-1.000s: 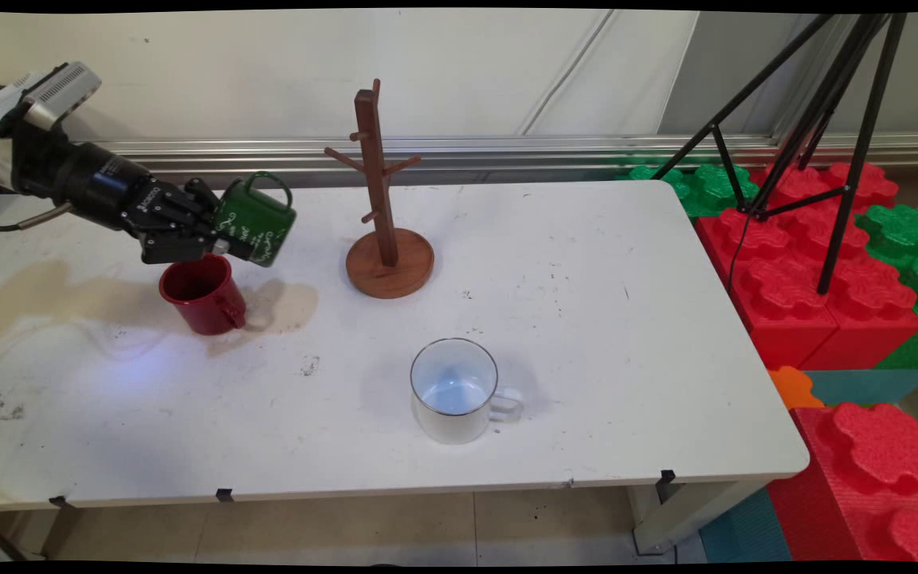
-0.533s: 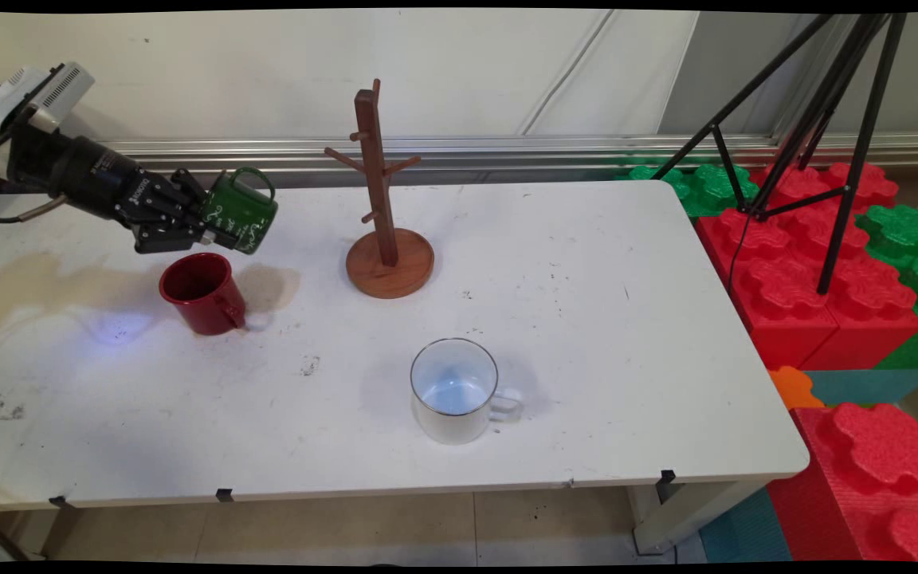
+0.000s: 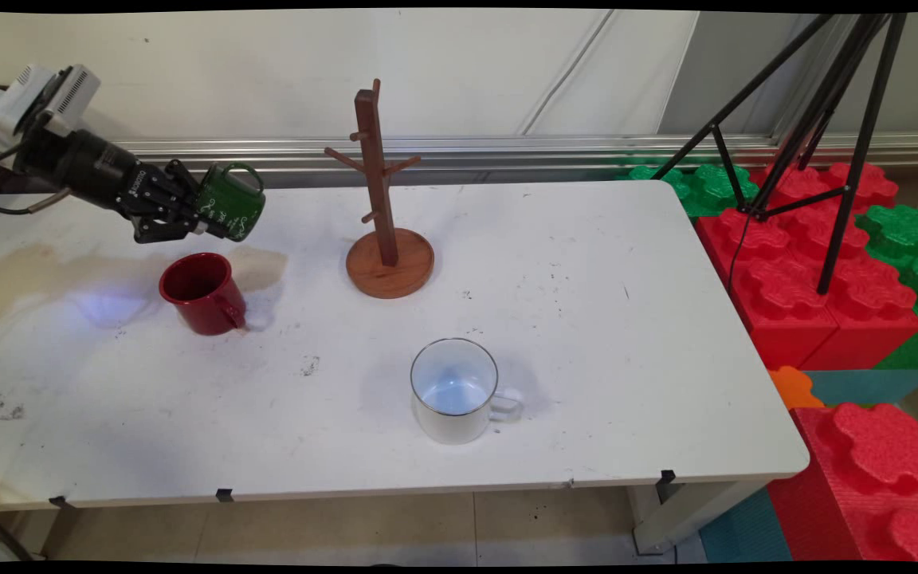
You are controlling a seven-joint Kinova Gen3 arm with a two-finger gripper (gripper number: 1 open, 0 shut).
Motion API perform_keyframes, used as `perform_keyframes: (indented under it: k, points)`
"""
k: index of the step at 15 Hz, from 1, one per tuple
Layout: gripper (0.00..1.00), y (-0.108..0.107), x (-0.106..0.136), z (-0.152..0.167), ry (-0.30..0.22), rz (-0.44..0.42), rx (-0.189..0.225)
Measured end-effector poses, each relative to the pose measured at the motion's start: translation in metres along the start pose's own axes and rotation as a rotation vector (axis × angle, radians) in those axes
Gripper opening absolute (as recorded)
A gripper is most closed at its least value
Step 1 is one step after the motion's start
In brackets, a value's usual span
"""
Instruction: Place the picked object on the table
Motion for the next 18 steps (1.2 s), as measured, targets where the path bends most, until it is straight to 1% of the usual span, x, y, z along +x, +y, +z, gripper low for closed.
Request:
perform_keyframes:
  k: [3, 8, 13, 18]
  points:
    - [0.00, -0.011, -0.009, -0.001, -0.054, 0.034, 0.025]
    - [0.00, -0.026, -0.022, 0.002, -0.124, 0.083, 0.051]
    - [0.00, -0.038, -0.033, 0.009, -0.187, 0.141, 0.058]
    - [0.00, -0.046, -0.045, 0.012, -0.249, 0.188, 0.054]
